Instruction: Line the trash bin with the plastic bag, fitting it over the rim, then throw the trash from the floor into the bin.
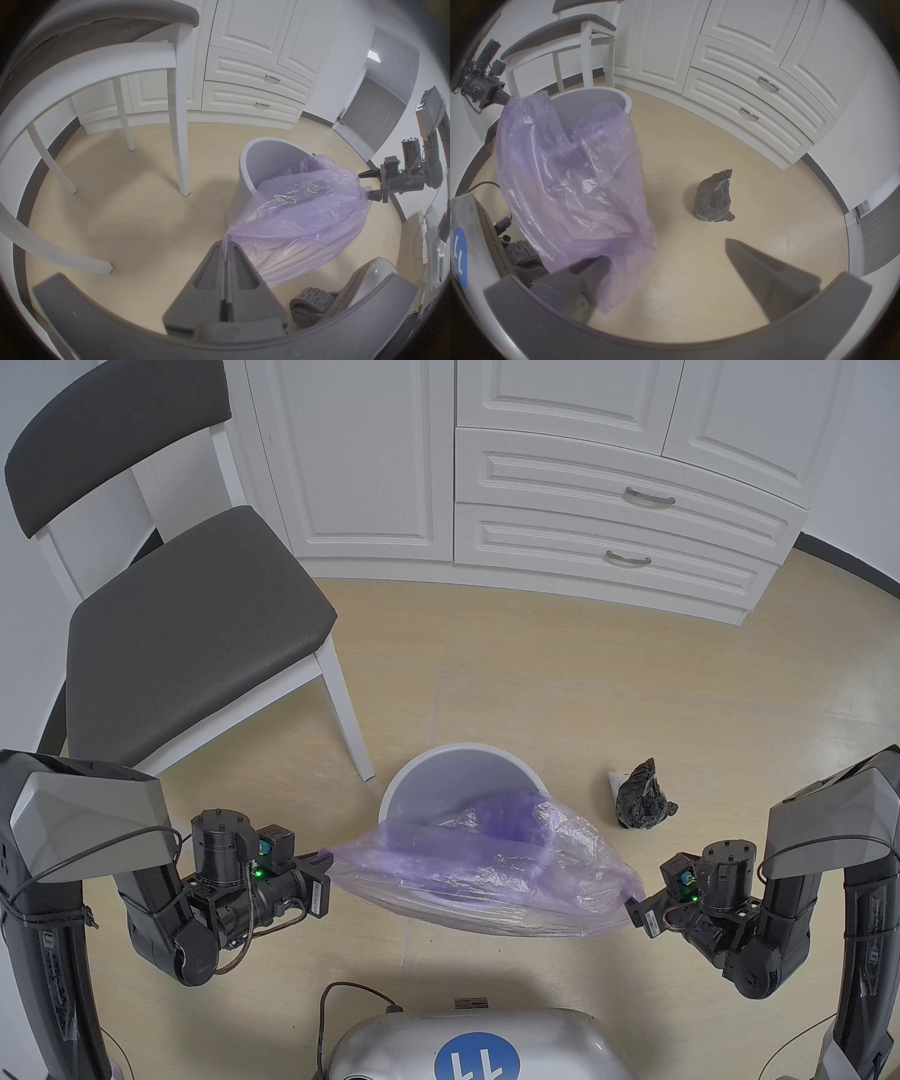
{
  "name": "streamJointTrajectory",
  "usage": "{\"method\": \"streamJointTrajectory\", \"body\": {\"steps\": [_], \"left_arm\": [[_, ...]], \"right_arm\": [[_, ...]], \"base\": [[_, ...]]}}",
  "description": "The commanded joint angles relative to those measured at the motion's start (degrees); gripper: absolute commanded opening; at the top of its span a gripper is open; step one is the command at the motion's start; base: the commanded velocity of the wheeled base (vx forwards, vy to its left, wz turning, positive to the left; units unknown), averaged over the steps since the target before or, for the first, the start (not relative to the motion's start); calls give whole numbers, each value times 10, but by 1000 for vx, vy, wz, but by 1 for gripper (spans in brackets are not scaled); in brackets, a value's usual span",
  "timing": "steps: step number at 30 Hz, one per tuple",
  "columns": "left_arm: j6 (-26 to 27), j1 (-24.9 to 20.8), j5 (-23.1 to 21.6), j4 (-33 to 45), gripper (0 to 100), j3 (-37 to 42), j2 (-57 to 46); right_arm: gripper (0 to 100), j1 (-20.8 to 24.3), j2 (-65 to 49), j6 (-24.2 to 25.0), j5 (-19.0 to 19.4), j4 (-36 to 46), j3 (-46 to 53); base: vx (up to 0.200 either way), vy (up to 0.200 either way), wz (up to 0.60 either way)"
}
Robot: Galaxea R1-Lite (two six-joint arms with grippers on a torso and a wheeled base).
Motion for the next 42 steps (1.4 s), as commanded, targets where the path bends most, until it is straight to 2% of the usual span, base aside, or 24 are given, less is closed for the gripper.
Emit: {"method": "streamJointTrajectory", "body": {"steps": [1,5,9,10,11,13,14,15,17,18,19,20,22,25,27,32,34,36,37,38,39,40,41,42], "left_arm": [[-1,-3,1,-7,0,4,-4],[-2,-3,1,-7,0,1,-7],[-2,-3,3,-7,0,-1,-9],[-2,-3,3,-7,0,-1,-10],[-2,-3,3,-7,0,-1,-10],[-2,-3,4,-7,0,-1,-10],[-2,-3,4,-7,0,-1,-10],[-2,-3,3,-7,0,-1,-10],[-2,-3,4,-7,0,0,-10],[-2,-3,4,-7,0,0,-10],[-2,-3,3,-7,0,0,-9],[-3,-3,4,-7,0,0,-9],[-3,-3,3,-7,0,-1,-7],[-3,-3,4,-7,0,-4,-6],[-3,-3,4,-6,0,-8,-5],[-3,-3,4,-5,0,-14,-4],[-12,-3,5,-7,0,-18,-4],[-17,-3,7,-7,0,-17,-8],[-17,-3,7,-8,0,-16,-9],[-17,-3,7,-8,0,-16,-9],[-17,-3,7,-14,0,-14,-9],[-17,-3,8,-24,0,-11,-8],[-17,-4,8,-29,0,-10,-6],[-17,-4,8,-29,0,-10,-6]], "right_arm": [[100,1,-25,-7,3,-11,35],[100,4,-80,-31,36,-11,71],[100,-13,-136,-25,121,-11,101],[100,-31,-142,-22,159,-11,106],[100,-40,-143,-19,178,-11,107],[100,-89,-134,-19,273,-11,105],[100,-98,-131,-19,294,-11,104],[100,-124,-123,-17,354,-11,101],[100,-156,-114,-9,439,-11,99],[100,-163,-112,-6,456,-11,98],[100,-181,-106,17,522,-11,95],[100,-186,-102,27,545,-11,94],[100,-216,-89,59,626,-11,84],[100,-250,-66,80,702,-11,68],[100,-266,-54,87,727,-11,57],[100,-280,-38,117,737,-11,35],[100,-272,-46,133,725,-11,21],[100,-249,-78,160,672,-11,7],[100,-224,-99,178,615,-11,4],[100,-224,-99,178,615,-11,4],[100,-165,-138,206,468,-11,-2],[100,-107,-167,210,324,-11,-14],[100,-76,-180,196,239,-11,-21],[100,-76,-180,196,239,-11,-21]], "base": [[0,0,0],[0,0,0],[0,0,0],[0,0,0],[0,0,0],[0,0,0],[0,0,0],[0,0,0],[0,0,0],[0,0,0],[0,0,0],[0,0,0],[0,0,0],[0,0,0],[0,0,0],[0,0,0],[0,0,0],[0,0,0],[0,0,0],[0,0,0],[0,0,0],[0,0,0],[0,0,0],[0,0,0]]}}
